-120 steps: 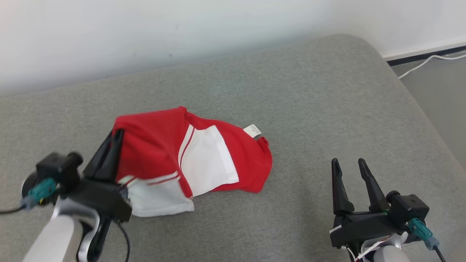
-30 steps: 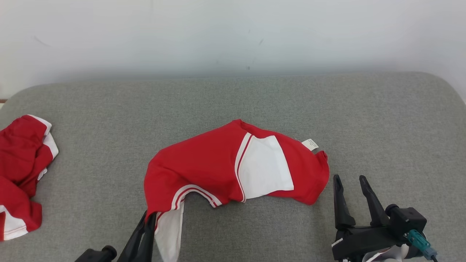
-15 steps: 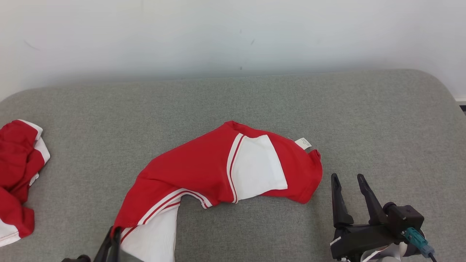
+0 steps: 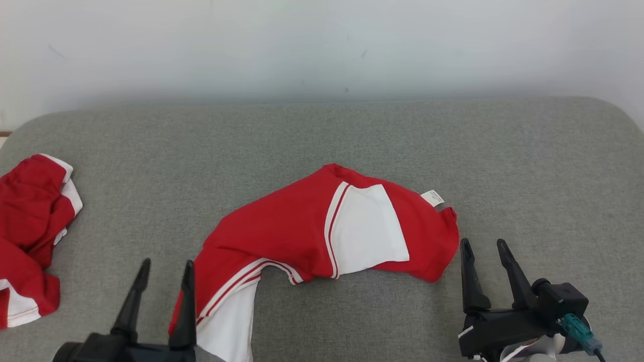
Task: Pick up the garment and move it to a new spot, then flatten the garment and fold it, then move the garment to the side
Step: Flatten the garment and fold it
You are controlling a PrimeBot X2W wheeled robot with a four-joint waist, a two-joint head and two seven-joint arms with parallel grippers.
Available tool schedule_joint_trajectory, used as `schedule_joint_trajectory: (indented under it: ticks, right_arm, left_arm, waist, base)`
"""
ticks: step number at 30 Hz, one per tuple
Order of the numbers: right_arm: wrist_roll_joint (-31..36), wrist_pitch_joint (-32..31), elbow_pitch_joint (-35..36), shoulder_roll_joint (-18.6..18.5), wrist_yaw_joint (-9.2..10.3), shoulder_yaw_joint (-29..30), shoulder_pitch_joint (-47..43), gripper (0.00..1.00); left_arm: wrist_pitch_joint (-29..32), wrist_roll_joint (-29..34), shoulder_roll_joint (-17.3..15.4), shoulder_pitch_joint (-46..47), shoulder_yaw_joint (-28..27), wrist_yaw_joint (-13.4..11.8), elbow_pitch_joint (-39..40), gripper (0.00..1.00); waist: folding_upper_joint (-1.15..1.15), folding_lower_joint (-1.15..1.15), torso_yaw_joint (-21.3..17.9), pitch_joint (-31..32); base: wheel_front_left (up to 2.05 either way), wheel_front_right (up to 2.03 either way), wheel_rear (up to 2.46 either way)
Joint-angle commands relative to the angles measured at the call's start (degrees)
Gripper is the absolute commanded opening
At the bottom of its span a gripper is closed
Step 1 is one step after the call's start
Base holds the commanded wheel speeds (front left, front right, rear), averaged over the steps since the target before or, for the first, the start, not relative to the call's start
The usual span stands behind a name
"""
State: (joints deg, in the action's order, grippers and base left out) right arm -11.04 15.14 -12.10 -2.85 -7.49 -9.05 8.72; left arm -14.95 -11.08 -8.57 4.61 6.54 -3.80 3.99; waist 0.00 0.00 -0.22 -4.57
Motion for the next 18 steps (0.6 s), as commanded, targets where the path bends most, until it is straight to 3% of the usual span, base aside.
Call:
schedule_joint_trajectory:
  ticks: [1, 18]
  right_arm:
    - [-0.22, 0.07, -0.09, -0.07, 0.00, -0.32, 0.23, 1.00]
    - [-1.06, 0.07, -0.19, -0.09, 0.00, -1.16, 1.48, 1.00]
  left_arm:
    - [-0.29, 0.90, 0.08, -1.03, 0.46, 0.48, 0.39, 1.00]
    - [-0.31, 5.14, 2.06, 2.92, 6.47, 6.41, -10.55, 1.00]
  waist:
    - [0.00, 0.00, 0.14, 0.02]
    - [0.00, 0.00, -4.46, -1.33]
  base:
    - [0.00, 0.00, 0.00]
    - [0.00, 0.00, 0.00]
